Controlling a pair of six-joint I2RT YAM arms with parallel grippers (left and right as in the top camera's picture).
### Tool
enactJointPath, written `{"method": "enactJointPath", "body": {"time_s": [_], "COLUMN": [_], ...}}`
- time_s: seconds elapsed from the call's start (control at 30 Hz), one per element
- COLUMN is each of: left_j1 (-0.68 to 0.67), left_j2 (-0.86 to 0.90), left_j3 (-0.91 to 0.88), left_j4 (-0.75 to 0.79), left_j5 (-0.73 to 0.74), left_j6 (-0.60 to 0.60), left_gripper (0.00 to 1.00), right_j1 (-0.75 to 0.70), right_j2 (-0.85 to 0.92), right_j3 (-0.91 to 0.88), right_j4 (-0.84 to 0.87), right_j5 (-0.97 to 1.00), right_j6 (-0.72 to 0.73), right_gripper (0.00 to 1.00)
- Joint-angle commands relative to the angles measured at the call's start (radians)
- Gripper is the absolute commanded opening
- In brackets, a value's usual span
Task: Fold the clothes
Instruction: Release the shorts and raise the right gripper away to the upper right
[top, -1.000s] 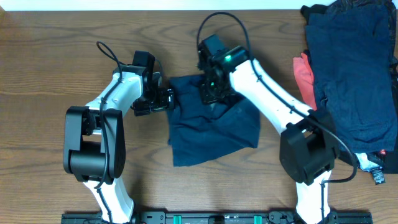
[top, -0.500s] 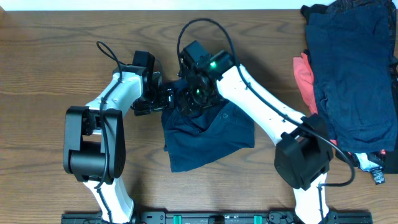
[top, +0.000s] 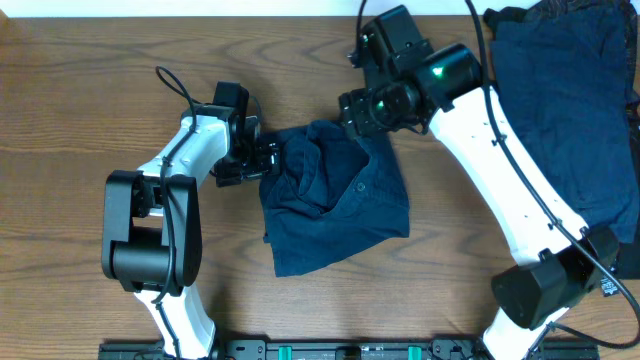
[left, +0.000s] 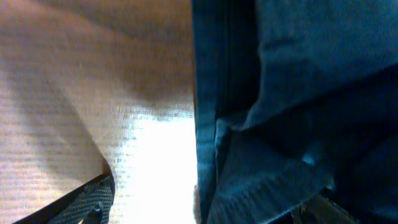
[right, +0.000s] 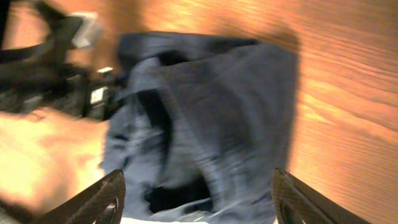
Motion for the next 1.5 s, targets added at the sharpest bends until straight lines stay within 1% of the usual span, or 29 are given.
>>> {"method": "enactJointPath", "body": {"time_s": [0.0, 0.1, 0.17, 0.2, 0.33, 0.4, 0.5, 0.63, 0.77, 0.93, 1.03, 1.17, 1.23, 1.33, 1.4, 1.43, 1.47], "left_j1": [0.008, 0.012, 0.017, 0.019, 0.025, 0.032, 0.052, 0.092, 0.117, 0.130, 0.130, 0.130, 0.130, 0.130, 0.129, 0.129, 0.129], "left_j2": [-0.044, -0.102, -0.157, -0.183, -0.307, -0.362, -0.428, -0.463, -0.458, -0.451, -0.446, -0.436, -0.428, -0.418, -0.411, -0.407, -0.407], "left_j3": [0.016, 0.042, 0.058, 0.064, 0.076, 0.076, 0.076, 0.076, 0.074, 0.074, 0.072, 0.068, 0.068, 0.068, 0.068, 0.068, 0.068], "left_j4": [-0.040, -0.086, -0.119, -0.133, -0.167, -0.167, -0.164, -0.165, -0.172, -0.164, -0.166, -0.171, -0.175, -0.183, -0.190, -0.194, -0.198], "left_j5": [-0.009, -0.024, -0.029, -0.033, -0.074, -0.104, -0.122, -0.121, -0.121, -0.122, -0.121, -0.120, -0.117, -0.110, -0.109, -0.110, -0.109], "left_j6": [0.046, 0.046, 0.046, 0.046, 0.045, 0.040, 0.029, 0.015, 0.015, 0.015, 0.015, 0.015, 0.015, 0.015, 0.015, 0.015, 0.016], "left_gripper": [0.89, 0.89, 0.89, 0.89, 0.90, 0.90, 0.90, 0.90, 0.90, 0.90, 0.90, 0.90, 0.90, 0.90, 0.90, 0.90, 0.90], "right_j1": [-0.031, -0.036, -0.035, -0.034, -0.011, 0.016, 0.079, 0.141, 0.177, 0.204, 0.201, 0.182, 0.167, 0.134, 0.106, 0.085, 0.070], "right_j2": [0.055, 0.079, 0.098, 0.103, 0.127, 0.135, 0.147, 0.198, 0.257, 0.312, 0.314, 0.310, 0.301, 0.266, 0.233, 0.211, 0.198], "right_j3": [-0.071, -0.120, -0.147, -0.155, -0.193, -0.214, -0.271, -0.327, -0.329, -0.329, -0.328, -0.298, -0.254, -0.136, -0.047, 0.006, 0.037], "right_j4": [0.036, 0.082, 0.112, 0.121, 0.176, 0.201, 0.268, 0.335, 0.350, 0.360, 0.367, 0.369, 0.351, 0.277, 0.219, 0.184, 0.163], "right_j5": [0.040, 0.040, 0.031, 0.018, -0.091, -0.117, -0.114, -0.111, -0.186, -0.193, -0.208, -0.265, -0.306, -0.311, -0.302, -0.288, -0.279], "right_j6": [-0.021, -0.021, -0.021, -0.021, -0.063, -0.062, -0.051, 0.011, 0.008, 0.006, 0.003, -0.044, -0.072, -0.080, -0.084, -0.084, -0.080], "right_gripper": [0.70, 0.66, 0.60, 0.55, 0.28, 0.18, 0.11, 0.07, 0.09, 0.13, 0.14, 0.13, 0.16, 0.26, 0.36, 0.45, 0.59]}}
